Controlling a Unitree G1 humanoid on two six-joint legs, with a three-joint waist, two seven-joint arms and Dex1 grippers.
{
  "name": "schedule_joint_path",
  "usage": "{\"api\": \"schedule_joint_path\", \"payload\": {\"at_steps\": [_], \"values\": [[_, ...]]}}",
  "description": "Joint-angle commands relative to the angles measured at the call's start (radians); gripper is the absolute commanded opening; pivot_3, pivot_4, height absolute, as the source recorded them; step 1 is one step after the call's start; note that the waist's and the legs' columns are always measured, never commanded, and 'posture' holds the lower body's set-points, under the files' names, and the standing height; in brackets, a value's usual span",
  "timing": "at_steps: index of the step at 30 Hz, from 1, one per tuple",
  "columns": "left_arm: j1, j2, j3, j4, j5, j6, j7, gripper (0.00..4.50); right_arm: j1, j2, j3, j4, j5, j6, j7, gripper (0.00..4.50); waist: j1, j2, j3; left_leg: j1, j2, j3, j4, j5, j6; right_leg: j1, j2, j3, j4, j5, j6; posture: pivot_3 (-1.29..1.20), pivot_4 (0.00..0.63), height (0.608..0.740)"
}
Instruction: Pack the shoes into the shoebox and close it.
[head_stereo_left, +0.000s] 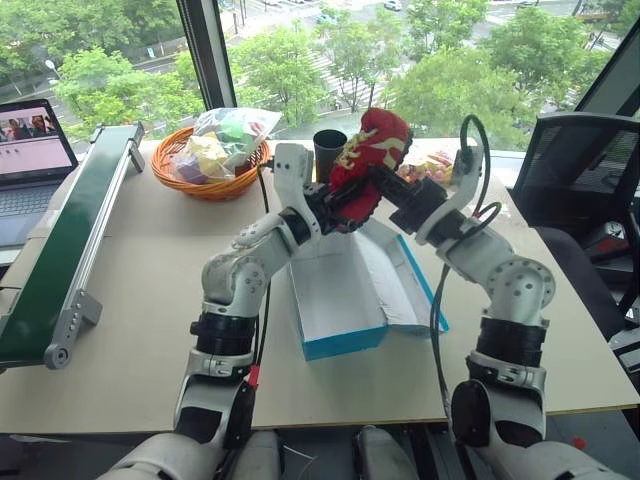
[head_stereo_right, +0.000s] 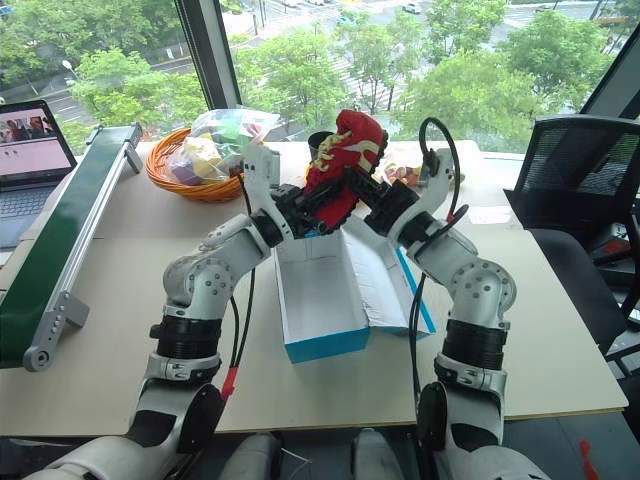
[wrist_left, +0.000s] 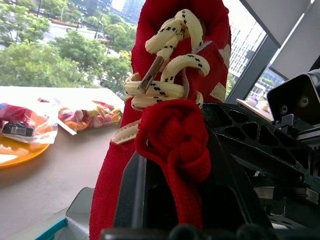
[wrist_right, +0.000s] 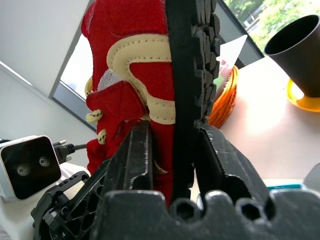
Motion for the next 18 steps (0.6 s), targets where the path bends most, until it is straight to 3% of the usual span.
{"api": "schedule_joint_path", "payload": {"at_steps": [1, 4, 6, 9, 11, 16, 18], "values": [[0.021, 0.017, -0.009, -0.113, -0.069, 0.051, -0.032, 2.15, -0.042, -0.023, -0.046, -0.013, 0.002, -0.071, -0.020, 0.46, 0.000, 0.000, 0.000, 0.000, 0.000, 0.000, 0.000, 0.000, 0.000, 0.000, 0.000, 0.000, 0.000, 0.000, 0.000, 0.00, 0.150, 0.740], [0.040, 0.085, 0.013, -0.162, -0.103, 0.126, -0.039, 3.18, -0.066, -0.042, -0.072, 0.003, 0.030, -0.033, -0.080, 0.44, 0.002, 0.000, 0.000, -0.001, 0.000, 0.000, 0.000, 0.000, 0.000, 0.000, 0.000, 0.000, 0.000, 0.000, 0.000, 0.00, 0.150, 0.740], [0.071, 0.189, 0.007, -0.204, -0.123, 0.156, -0.127, 3.88, -0.090, -0.097, -0.048, 0.011, 0.026, 0.055, -0.112, 0.43, -0.001, 0.001, 0.000, 0.000, 0.000, 0.000, 0.000, 0.000, 0.000, 0.000, 0.000, 0.000, 0.000, 0.000, 0.000, 0.00, 0.150, 0.740], [0.123, 0.402, -0.079, -0.214, -0.014, 0.096, -0.265, 3.90, -0.123, -0.170, 0.031, -0.030, 0.072, 0.260, -0.136, 0.42, -0.010, 0.003, 0.001, 0.001, 0.000, 0.000, -0.001, 0.000, 0.000, 0.000, 0.000, 0.000, 0.000, 0.000, 0.000, 0.00, 0.150, 0.740], [0.147, 0.495, -0.130, -0.195, 0.050, 0.040, -0.321, 3.90, -0.144, -0.176, 0.051, -0.066, 0.123, 0.351, -0.162, 0.42, -0.021, 0.004, 0.002, 0.002, 0.001, 0.001, -0.003, 0.000, 0.000, -0.001, 0.001, 0.001, 0.000, -0.001, -0.001, 0.00, 0.150, 0.740], [0.181, 0.567, -0.179, -0.174, 0.107, -0.037, -0.414, 3.90, -0.183, -0.233, 0.183, -0.139, 0.064, 0.589, -0.206, 0.42, -0.017, 0.005, 0.003, 0.000, 0.001, 0.001, -0.002, 0.000, 0.000, -0.001, 0.001, 0.001, 0.000, -0.001, -0.002, 0.00, 0.150, 0.740], [0.193, 0.581, -0.199, -0.175, 0.125, -0.054, -0.438, 3.90, -0.177, -0.215, 0.177, -0.129, 0.067, 0.621, -0.203, 0.42, -0.007, 0.005, 0.003, 0.000, 0.001, 0.000, -0.002, 0.000, 0.000, -0.001, 0.001, 0.001, 0.000, -0.001, -0.002, 0.00, 0.150, 0.740]]}}
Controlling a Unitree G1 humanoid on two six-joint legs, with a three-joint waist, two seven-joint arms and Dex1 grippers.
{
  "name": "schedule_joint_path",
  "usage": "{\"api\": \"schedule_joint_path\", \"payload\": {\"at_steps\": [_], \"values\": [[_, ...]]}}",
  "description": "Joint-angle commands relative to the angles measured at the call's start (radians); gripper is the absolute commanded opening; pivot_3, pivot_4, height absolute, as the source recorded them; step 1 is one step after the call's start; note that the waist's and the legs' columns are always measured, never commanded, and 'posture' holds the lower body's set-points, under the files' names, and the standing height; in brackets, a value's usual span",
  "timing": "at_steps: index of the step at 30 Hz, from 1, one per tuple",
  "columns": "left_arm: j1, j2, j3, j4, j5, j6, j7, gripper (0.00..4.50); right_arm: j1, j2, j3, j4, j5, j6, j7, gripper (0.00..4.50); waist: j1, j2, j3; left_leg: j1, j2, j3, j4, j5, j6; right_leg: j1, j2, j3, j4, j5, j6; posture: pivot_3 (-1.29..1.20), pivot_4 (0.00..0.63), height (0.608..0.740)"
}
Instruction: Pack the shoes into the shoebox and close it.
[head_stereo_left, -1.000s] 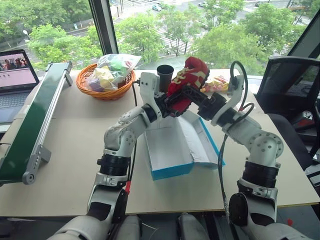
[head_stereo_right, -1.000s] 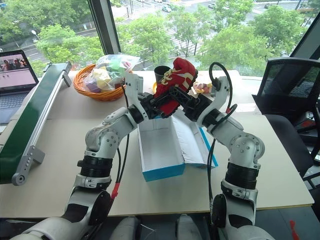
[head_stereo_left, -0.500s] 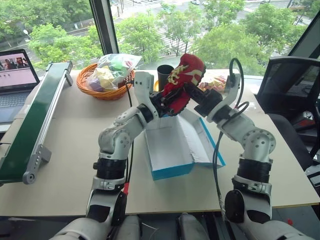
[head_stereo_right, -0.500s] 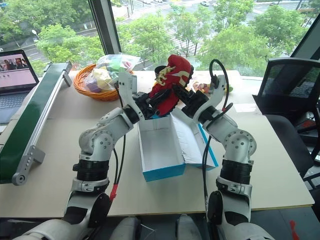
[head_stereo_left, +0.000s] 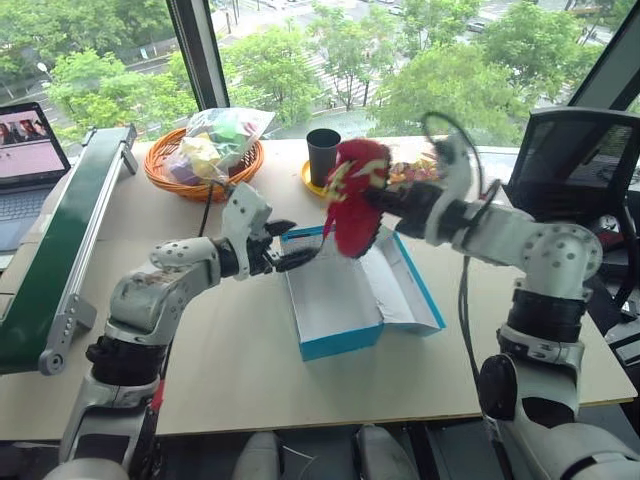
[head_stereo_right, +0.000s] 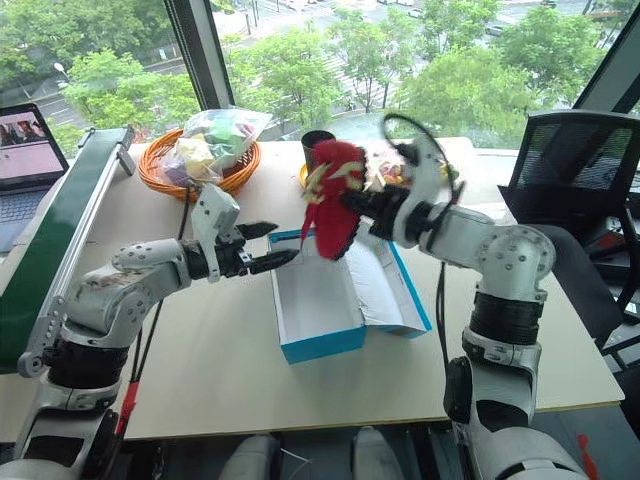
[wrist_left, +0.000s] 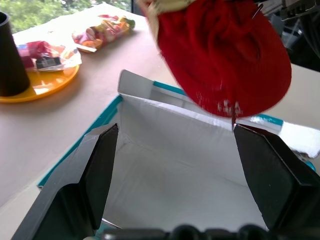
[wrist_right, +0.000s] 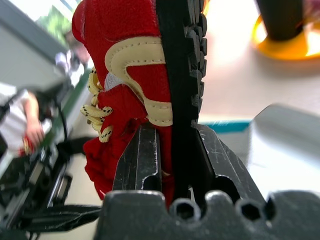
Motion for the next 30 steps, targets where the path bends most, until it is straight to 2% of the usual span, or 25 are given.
{"api": "schedule_joint_path", "payload": {"at_steps": [1, 6, 9, 14, 19, 21, 24, 30], "values": [[0.015, 0.032, -0.022, -0.018, 0.037, -0.052, -0.056, 3.90, -0.009, 0.005, -0.011, -0.021, -0.005, 0.093, -0.002, 0.42, 0.010, 0.000, 0.000, 0.000, 0.000, 0.000, 0.000, 0.000, 0.000, 0.000, 0.000, 0.000, 0.000, 0.000, 0.000, 0.00, 0.150, 0.740], [0.054, 0.053, -0.044, -0.076, 0.044, -0.049, -0.096, 3.90, 0.091, -0.015, 0.091, -0.003, -0.138, 0.047, 0.030, 0.42, 0.016, 0.000, 0.000, 0.000, 0.000, 0.000, 0.000, 0.000, 0.000, 0.000, 0.000, 0.000, -0.001, 0.000, 0.000, 0.00, 0.150, 0.740], [0.078, 0.081, -0.038, -0.109, 0.038, -0.036, -0.119, 3.90, 0.140, -0.013, 0.106, 0.042, -0.201, 0.002, 0.065, 0.42, 0.014, 0.000, 0.000, -0.001, 0.000, 0.000, 0.000, 0.000, 0.000, 0.000, 0.000, 0.000, -0.001, 0.000, 0.000, 0.00, 0.150, 0.740], [0.111, 0.129, -0.017, -0.177, -0.010, 0.018, -0.156, 3.90, 0.155, -0.060, 0.199, 0.100, -0.342, -0.092, 0.134, 0.42, 0.006, 0.000, 0.000, 0.001, 0.000, 0.000, 0.000, 0.000, 0.000, 0.000, 0.000, 0.000, 0.000, 0.000, 0.000, 0.00, 0.150, 0.740], [0.110, 0.122, -0.007, -0.198, -0.028, 0.046, -0.144, 3.90, 0.149, -0.100, 0.309, 0.130, -0.464, -0.175, 0.203, 0.42, 0.011, 0.000, 0.000, 0.001, 0.000, 0.000, 0.001, 0.000, 0.000, 0.001, 0.000, 0.000, 0.000, 0.000, 0.001, 0.00, 0.150, 0.740], [0.109, 0.117, -0.011, -0.198, -0.021, 0.044, -0.135, 3.90, 0.144, -0.093, 0.337, 0.135, -0.492, -0.193, 0.227, 1.41, 0.011, 0.000, 0.000, 0.002, 0.000, 0.000, 0.002, 0.000, 0.000, 0.002, 0.000, 0.000, 0.000, 0.000, 0.001, 0.00, 0.150, 0.740], [0.111, 0.117, -0.012, -0.202, -0.019, 0.045, -0.130, 3.90, 0.131, -0.078, 0.336, 0.128, -0.513, -0.199, 0.252, 2.31, 0.012, 0.000, 0.000, 0.002, 0.000, 0.000, 0.002, 0.000, 0.000, 0.002, 0.001, 0.000, 0.000, -0.001, 0.002, 0.00, 0.150, 0.740], [0.121, 0.132, -0.003, -0.202, -0.027, 0.052, -0.137, 3.90, 0.071, -0.094, 0.334, 0.088, -0.569, -0.197, 0.279, 4.44, 0.013, 0.000, 0.000, 0.000, 0.000, 0.000, 0.002, 0.000, 0.000, 0.001, 0.000, 0.000, 0.000, -0.001, 0.001, 0.00, 0.150, 0.740]]}}
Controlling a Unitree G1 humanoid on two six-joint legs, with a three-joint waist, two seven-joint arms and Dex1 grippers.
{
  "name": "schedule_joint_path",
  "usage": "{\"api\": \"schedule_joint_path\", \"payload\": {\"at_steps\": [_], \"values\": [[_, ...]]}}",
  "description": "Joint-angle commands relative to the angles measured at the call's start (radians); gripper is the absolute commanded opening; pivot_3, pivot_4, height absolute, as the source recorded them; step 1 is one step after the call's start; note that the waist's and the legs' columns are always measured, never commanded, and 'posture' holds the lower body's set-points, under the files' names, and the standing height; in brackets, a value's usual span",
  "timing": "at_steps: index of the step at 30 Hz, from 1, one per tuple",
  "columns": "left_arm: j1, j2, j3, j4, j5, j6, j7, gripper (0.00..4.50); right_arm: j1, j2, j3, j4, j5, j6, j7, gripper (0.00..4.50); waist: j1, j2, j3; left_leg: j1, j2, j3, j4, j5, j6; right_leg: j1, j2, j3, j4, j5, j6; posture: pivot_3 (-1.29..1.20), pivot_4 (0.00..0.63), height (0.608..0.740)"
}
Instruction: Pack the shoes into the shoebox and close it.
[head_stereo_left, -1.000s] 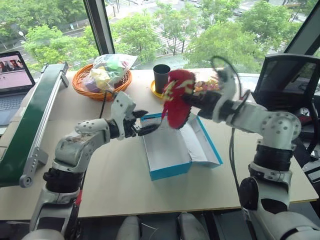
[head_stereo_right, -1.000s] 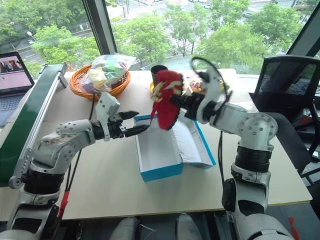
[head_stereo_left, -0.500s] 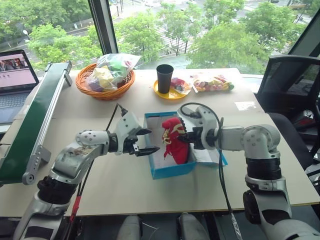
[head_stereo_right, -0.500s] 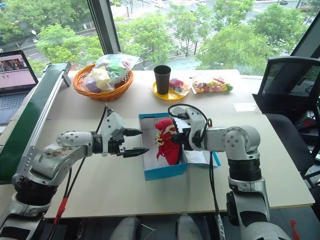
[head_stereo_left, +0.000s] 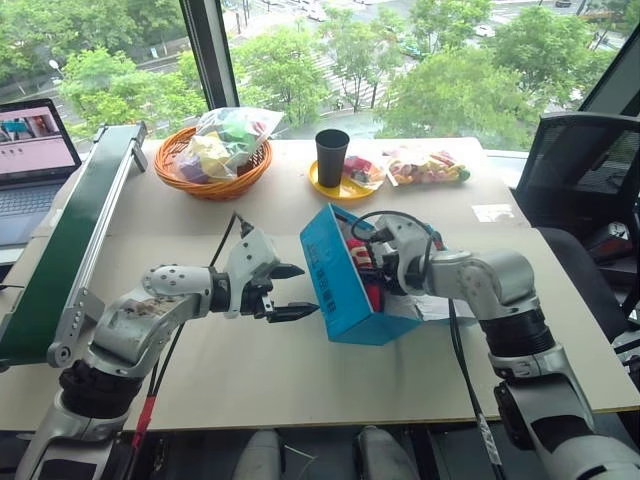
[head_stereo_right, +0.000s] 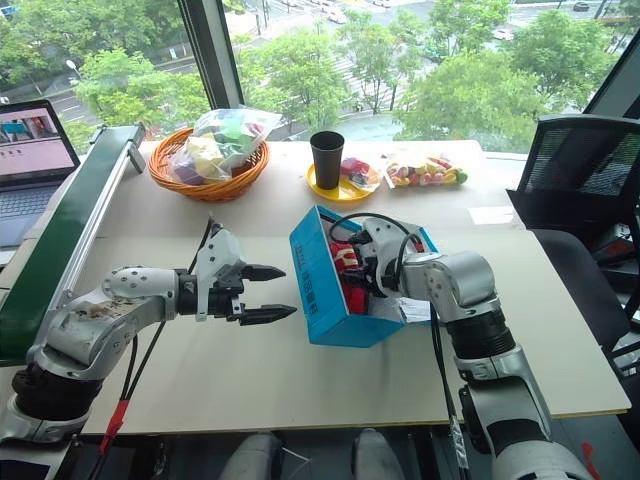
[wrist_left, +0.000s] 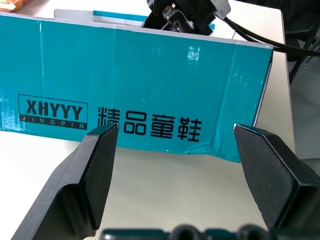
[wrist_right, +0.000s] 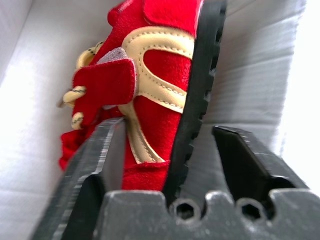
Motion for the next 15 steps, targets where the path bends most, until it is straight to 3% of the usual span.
{"api": "schedule_joint_path", "payload": {"at_steps": [1, 8, 15], "values": [[0.008, 0.023, 0.032, -0.044, -0.030, 0.018, -0.020, 3.90, -0.078, -0.029, -0.015, -0.068, -0.041, 0.007, 0.020, 4.47, 0.000, 0.000, 0.000, 0.000, 0.000, 0.000, 0.000, 0.000, 0.000, 0.000, 0.000, 0.000, 0.000, 0.000, 0.000, 0.00, 0.150, 0.740], [0.019, 0.048, 0.062, -0.035, -0.040, 0.049, -0.003, 3.90, -0.164, -0.088, -0.059, -0.099, -0.062, 0.007, 0.080, 4.47, -0.001, 0.001, 0.001, 0.000, 0.000, 0.000, 0.000, 0.000, 0.000, -0.001, 0.000, 0.000, 0.000, 0.000, 0.000, 0.00, 0.150, 0.740], [0.017, 0.051, 0.138, 0.034, -0.002, 0.070, 0.098, 3.90, -0.168, -0.085, -0.096, -0.113, -0.044, -0.134, 0.213, 4.47, -0.001, 0.000, 0.001, 0.000, 0.000, 0.000, 0.000, 0.000, 0.000, -0.001, 0.000, 0.000, 0.000, 0.000, 0.000, 0.00, 0.150, 0.740]]}}
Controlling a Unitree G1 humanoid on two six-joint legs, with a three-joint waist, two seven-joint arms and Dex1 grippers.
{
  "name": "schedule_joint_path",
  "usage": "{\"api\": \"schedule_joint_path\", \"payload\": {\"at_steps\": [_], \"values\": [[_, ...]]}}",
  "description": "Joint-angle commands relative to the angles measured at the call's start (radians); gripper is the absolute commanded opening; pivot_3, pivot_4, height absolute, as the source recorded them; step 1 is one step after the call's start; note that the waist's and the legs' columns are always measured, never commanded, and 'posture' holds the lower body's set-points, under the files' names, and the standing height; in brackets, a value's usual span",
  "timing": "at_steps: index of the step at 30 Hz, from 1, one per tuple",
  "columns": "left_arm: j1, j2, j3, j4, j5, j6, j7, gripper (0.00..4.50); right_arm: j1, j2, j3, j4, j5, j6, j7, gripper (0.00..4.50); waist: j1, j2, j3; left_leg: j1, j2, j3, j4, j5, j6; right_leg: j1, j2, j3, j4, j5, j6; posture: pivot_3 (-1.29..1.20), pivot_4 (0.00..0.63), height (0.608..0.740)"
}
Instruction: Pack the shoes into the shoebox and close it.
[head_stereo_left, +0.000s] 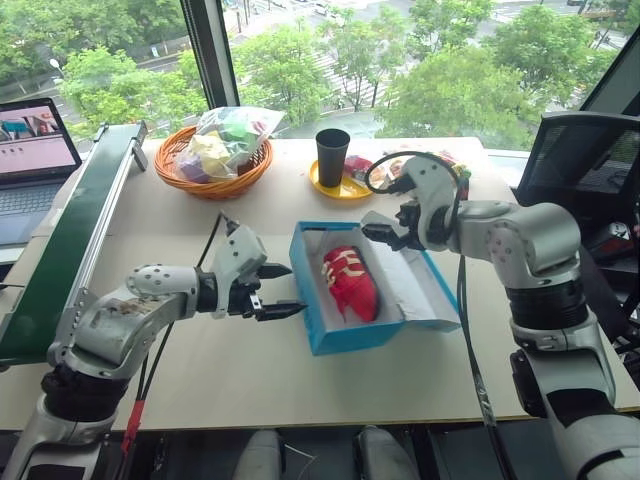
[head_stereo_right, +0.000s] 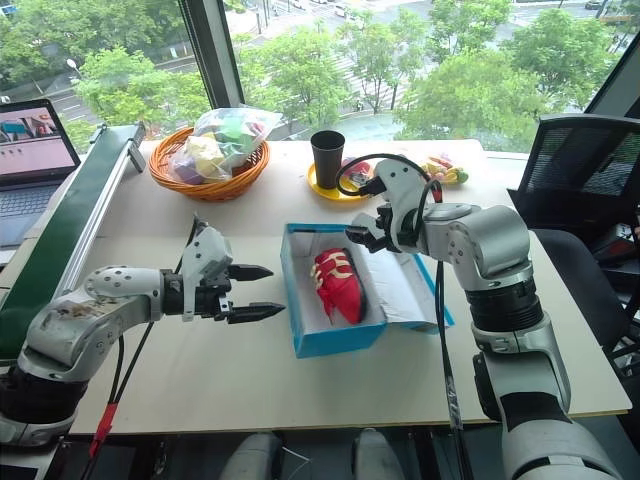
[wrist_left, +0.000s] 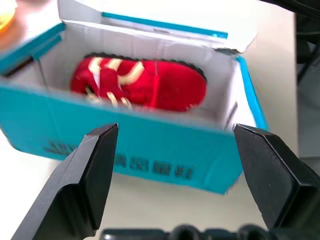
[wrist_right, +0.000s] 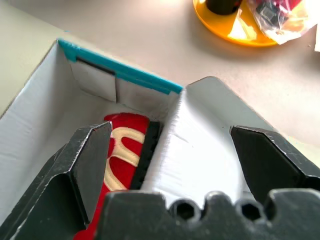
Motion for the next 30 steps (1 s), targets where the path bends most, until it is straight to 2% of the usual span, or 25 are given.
{"api": "schedule_joint_path", "payload": {"at_steps": [1, 6, 10, 13, 14, 15, 16, 21, 30], "values": [[-0.001, 0.011, 0.079, 0.072, 0.063, -0.006, 0.103, 3.90, -0.007, 0.024, -0.053, -0.044, 0.019, -0.128, 0.079, 4.47, -0.004, 0.000, 0.000, 0.000, 0.000, 0.000, 0.000, 0.000, 0.000, 0.000, 0.000, 0.000, 0.000, 0.000, 0.000, 0.00, 0.150, 0.740], [0.023, 0.000, 0.193, 0.185, 0.186, -0.035, 0.314, 3.90, 0.033, 0.152, -0.114, -0.080, 0.055, -0.313, 0.130, 4.47, -0.013, 0.000, 0.000, 0.001, 0.001, 0.000, 0.000, 0.000, 0.000, 0.000, 0.001, 0.000, 0.001, 0.000, 0.000, 0.00, 0.150, 0.740], [0.039, -0.044, 0.340, 0.291, 0.268, -0.086, 0.525, 3.90, 0.107, 0.178, -0.038, -0.118, -0.010, -0.477, 0.202, 4.47, -0.008, 0.000, 0.000, 0.000, 0.000, 0.000, -0.001, 0.000, 0.000, -0.001, 0.000, 0.000, 0.001, 0.000, 0.000, 0.00, 0.150, 0.740], [0.055, -0.093, 0.442, 0.314, 0.262, -0.135, 0.601, 3.90, 0.136, 0.186, 0.001, -0.087, -0.028, -0.507, 0.239, 4.47, -0.001, 0.000, 0.000, 0.000, 0.000, 0.000, -0.001, 0.000, 0.000, -0.001, -0.001, -0.001, 0.001, 0.000, 0.000, 0.00, 0.150, 0.740], [0.065, -0.116, 0.481, 0.313, 0.254, -0.160, 0.625, 4.15, 0.160, 0.177, 0.040, -0.075, -0.065, -0.573, 0.274, 4.49, 0.002, 0.000, 0.000, 0.001, 0.000, 0.000, -0.001, 0.000, 0.000, 0.000, -0.001, -0.001, 0.001, 0.000, 0.000, 0.00, 0.150, 0.740], [0.072, -0.132, 0.507, 0.312, 0.250, -0.177, 0.642, 4.40, 0.177, 0.171, 0.069, -0.066, -0.095, -0.625, 0.299, 4.50, 0.004, -0.001, 0.000, 0.001, 0.000, 0.000, -0.001, 0.000, 0.000, 0.000, -0.001, -0.001, 0.001, 0.000, 0.000, 0.00, 0.150, 0.740], [0.078, -0.143, 0.522, 0.314, 0.254, -0.198, 0.653, 4.46, 0.185, 0.160, 0.109, -0.052, -0.131, -0.649, 0.318, 4.50, 0.005, -0.001, 0.000, 0.001, 0.000, 0.000, 0.000, 0.000, 0.000, 0.000, -0.001, -0.001, 0.001, 0.000, 0.000, 0.00, 0.150, 0.740], [0.075, -0.153, 0.604, 0.403, 0.254, -0.330, 0.689, 4.46, 0.199, 0.200, 0.147, -0.001, -0.154, -0.725, 0.372, 4.50, 0.003, -0.001, 0.000, 0.001, 0.000, -0.001, 0.000, 0.000, 0.000, 0.000, -0.001, -0.001, 0.001, 0.000, -0.001, 0.00, 0.150, 0.740], [-0.020, -0.049, 0.666, 0.822, 0.246, -0.532, 0.651, 4.46, 0.192, 0.268, 0.122, 0.032, -0.148, -0.726, 0.373, 4.50, -0.001, -0.002, -0.001, 0.002, 0.000, -0.001, 0.000, 0.000, 0.000, 0.000, -0.001, -0.002, 0.002, 0.000, -0.001, 0.00, 0.150, 0.740]]}}
